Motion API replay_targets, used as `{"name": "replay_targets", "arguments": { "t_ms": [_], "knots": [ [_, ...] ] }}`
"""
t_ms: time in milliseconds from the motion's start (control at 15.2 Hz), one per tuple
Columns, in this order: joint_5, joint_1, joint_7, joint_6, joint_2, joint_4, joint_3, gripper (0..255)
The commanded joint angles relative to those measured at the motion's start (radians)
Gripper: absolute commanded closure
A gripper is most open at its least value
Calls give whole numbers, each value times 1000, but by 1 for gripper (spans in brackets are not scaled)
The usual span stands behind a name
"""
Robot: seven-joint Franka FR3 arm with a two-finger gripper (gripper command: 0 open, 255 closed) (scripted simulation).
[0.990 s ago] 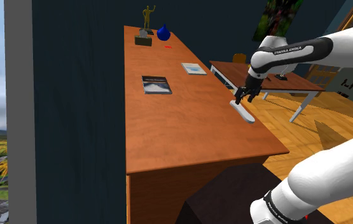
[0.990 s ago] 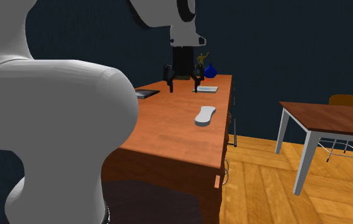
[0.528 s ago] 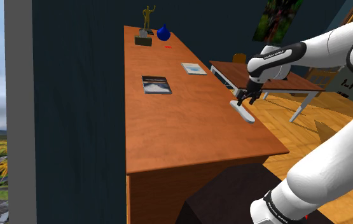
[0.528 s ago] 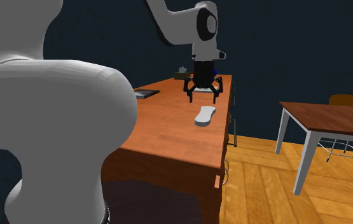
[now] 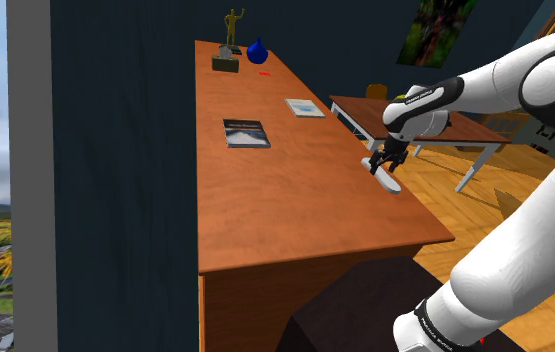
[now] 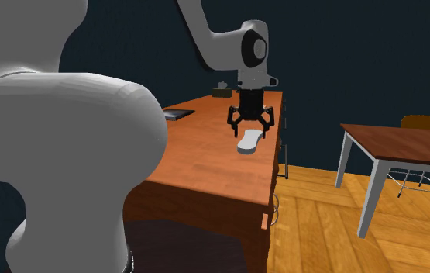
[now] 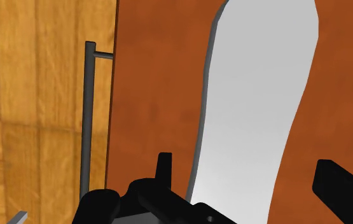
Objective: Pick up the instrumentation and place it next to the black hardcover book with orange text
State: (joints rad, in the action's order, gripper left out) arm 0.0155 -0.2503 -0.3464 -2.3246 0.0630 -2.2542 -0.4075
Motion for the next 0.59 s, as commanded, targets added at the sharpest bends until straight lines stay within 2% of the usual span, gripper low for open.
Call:
{"name": "replay_targets", "arguments": {
  "t_ms": [0,462,528],
  "knots": [
    [6,-2,-8,-15,10,-5,-1,0],
    [6,-2,-7,-15,10,-5,-1,0],
    [6,-2,-7,-15,10,-5,-1,255]
  ]
}}
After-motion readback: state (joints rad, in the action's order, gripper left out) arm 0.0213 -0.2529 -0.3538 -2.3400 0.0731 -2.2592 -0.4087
